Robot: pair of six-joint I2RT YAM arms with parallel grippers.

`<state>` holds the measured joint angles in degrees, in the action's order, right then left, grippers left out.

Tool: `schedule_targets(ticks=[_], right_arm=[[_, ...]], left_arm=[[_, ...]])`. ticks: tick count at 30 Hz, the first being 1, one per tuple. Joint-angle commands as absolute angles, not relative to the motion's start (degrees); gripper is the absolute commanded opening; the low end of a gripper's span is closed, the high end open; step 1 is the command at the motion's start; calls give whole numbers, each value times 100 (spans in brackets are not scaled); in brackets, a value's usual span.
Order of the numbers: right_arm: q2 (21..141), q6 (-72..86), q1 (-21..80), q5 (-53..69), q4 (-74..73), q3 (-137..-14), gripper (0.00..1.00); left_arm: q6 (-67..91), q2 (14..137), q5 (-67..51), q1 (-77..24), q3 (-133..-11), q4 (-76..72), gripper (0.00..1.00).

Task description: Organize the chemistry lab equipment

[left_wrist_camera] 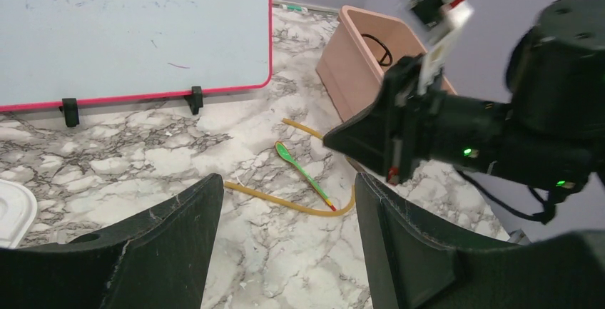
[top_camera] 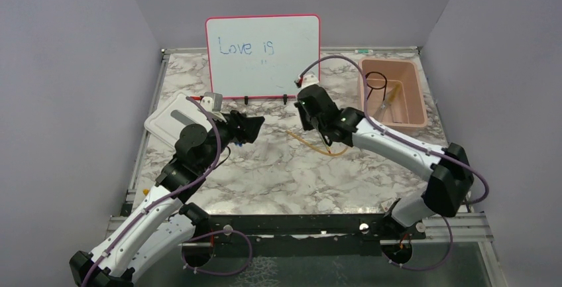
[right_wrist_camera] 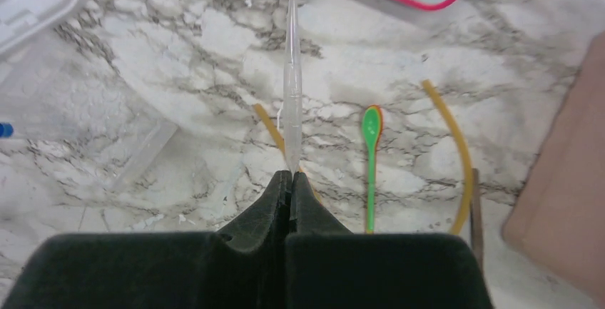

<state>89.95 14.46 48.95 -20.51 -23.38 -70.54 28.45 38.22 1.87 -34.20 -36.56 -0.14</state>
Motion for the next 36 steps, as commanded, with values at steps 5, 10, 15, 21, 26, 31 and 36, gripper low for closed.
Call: schedule_targets(ticks=[5,10,15,21,26,31,36], right_arm=[[7711,1054,4007,-3329,-2342,-6849,3],[7494,1547,2754,-3313,-2990,-6977,4],[7510,1419,1570,-3159,-2899,-6706,4],[8207,943,457,-3125,-2536,-6686,3],[8884,405,220,-3132,-2103,-6847,3],[9634,257,211,-3514,-2368,-7247,8],[9867,473,211,-4019,-2592,-7397,23]], left_arm=[[2840,3839,269,-3393,-3631,-123,71],[2850,3922,118,-3393,-3646,-158,71],[2876,3986,33,-3393,-3652,-167,71],[2888,4003,12,-3393,-3647,-177,71],[2882,4004,11,-3393,-3638,-184,71],[2876,4025,9,-3393,-3653,-167,71],[2874,4056,19,-3392,-3657,-152,71]])
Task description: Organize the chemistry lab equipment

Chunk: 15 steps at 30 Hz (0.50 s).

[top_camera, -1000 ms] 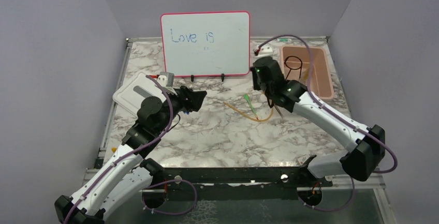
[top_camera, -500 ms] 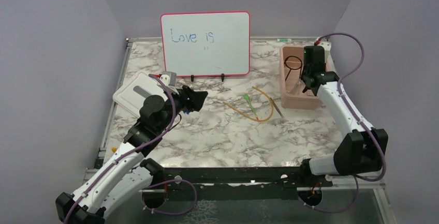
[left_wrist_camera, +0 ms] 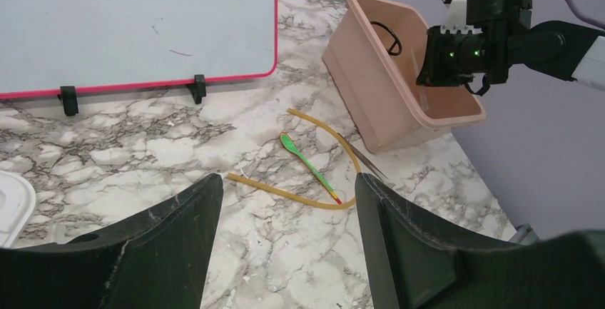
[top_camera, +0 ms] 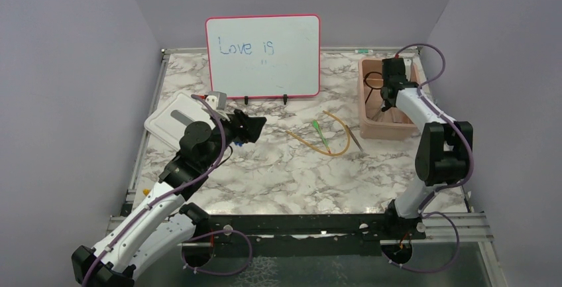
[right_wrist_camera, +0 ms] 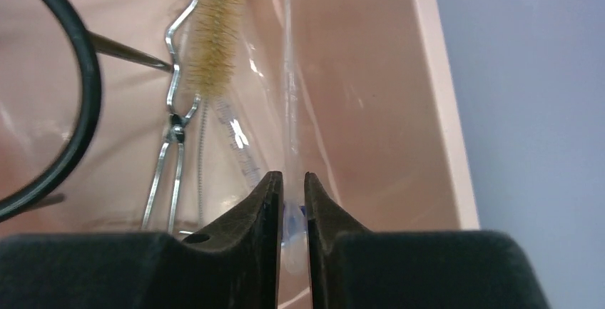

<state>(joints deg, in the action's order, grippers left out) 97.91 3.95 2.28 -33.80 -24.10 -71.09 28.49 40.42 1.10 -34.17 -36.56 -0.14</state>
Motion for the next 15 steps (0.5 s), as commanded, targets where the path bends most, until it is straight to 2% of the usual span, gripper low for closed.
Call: schedule_targets(ticks=[1,6,15], right_arm=[[9871,590,212,-4091,-2709,-7457,27],[9546,879,220,-3606,-2850,-7496,33],[8312,1081,264,-1201,-2836,-7208,36]], left_arm=[[2875,4067,14,-3393,-3676,-142,71],[2889,4101,4,-3393,-3696,-114,71],[2876,4012,71,-3393,-3674,-114,71]])
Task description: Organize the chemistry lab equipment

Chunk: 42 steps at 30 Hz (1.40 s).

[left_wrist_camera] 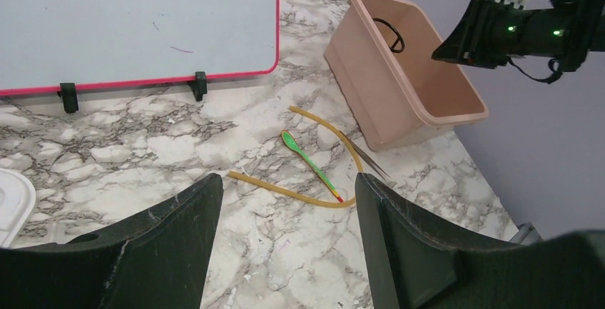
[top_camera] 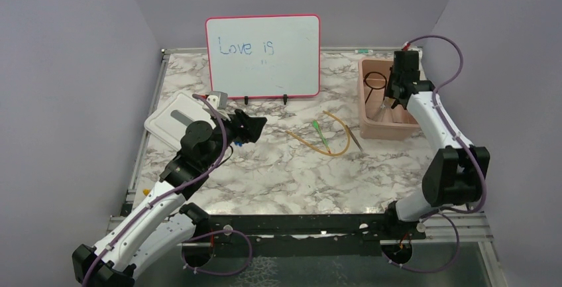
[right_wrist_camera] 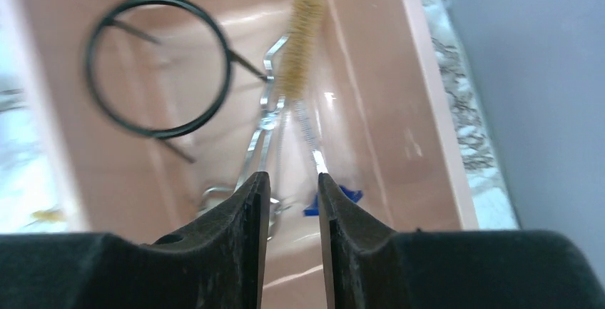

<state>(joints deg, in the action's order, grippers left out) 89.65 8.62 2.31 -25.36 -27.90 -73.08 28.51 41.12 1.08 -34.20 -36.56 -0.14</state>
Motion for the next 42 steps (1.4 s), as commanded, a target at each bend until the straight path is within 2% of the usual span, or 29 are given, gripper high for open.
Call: schedule_targets(ticks=[1,6,9,15,20,25,34,42], right_arm=[[8126,1101,278,-856,-2775,-7139,36],[7450,1218,408,694,-2539,-6801,40],[7301,1274,843,920,-2511,-6710,43],[7629,1451,2365,-119,-2344,-6728,45],[8403,1691,3020,-641,-2223,-6689,47],[9303,2184,3133,-786,-2152,-6536,48],[10231,2280,3147,-861,-2142,-6545,47],[10702,2144,3165,-880,-2210,-6734,35]], left_arm=[[2874,4012,77,-3393,-3667,-114,71],[2874,3999,79,-3390,-3673,-105,71],[2874,3987,94,-3387,-3672,-97,71],[2883,3969,64,-3384,-3650,-138,71],[2868,3897,57,-3384,-3619,-158,71],[2865,3852,88,-3384,-3594,-167,71],[2877,3878,81,-3384,-3603,-158,71],[2887,3889,93,-3384,-3604,-144,71]])
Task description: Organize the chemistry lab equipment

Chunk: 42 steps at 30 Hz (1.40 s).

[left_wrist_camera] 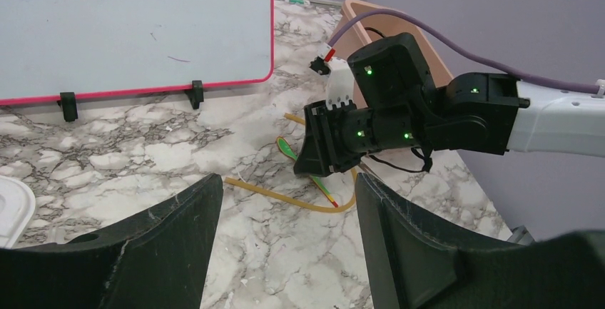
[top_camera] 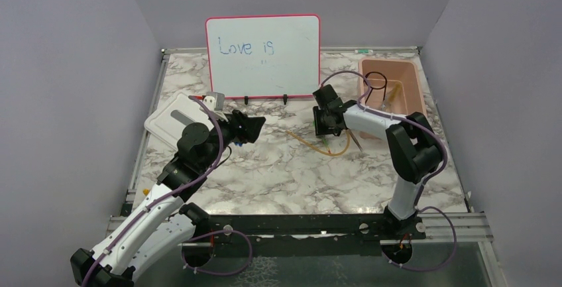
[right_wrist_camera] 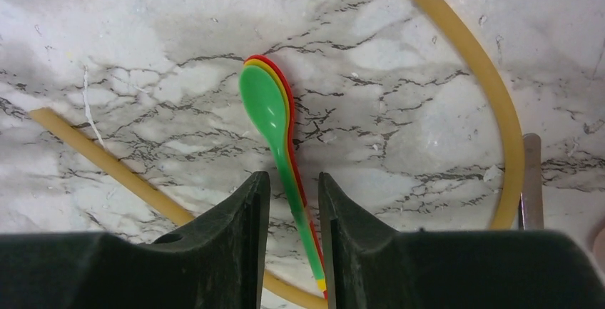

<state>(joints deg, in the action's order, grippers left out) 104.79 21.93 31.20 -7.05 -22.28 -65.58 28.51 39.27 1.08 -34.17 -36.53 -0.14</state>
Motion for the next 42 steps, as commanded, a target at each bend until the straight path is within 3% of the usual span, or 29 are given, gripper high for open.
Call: schedule_targets(ticks=[1,13,22,32,42], right_arm=[[10736,2114,3174,-904,-2213,-6749,33],[10756,1842,3180,-1085,-2183,-6823,1],[9730,1531,3175,-1479,-2244,-6886,1],[8089,931,3072,-2939,-2221,-7173,1],[7546,403,1392,-2613,-2229,-7266,2]], left_arm=[[2883,3895,90,-3384,-3601,-141,71],[2874,3897,105,-3384,-3612,-114,71],[2876,3894,110,-3384,-3607,-106,71],[2892,3947,141,-3384,-3627,-80,71],[2909,3957,106,-3384,-3624,-94,71]])
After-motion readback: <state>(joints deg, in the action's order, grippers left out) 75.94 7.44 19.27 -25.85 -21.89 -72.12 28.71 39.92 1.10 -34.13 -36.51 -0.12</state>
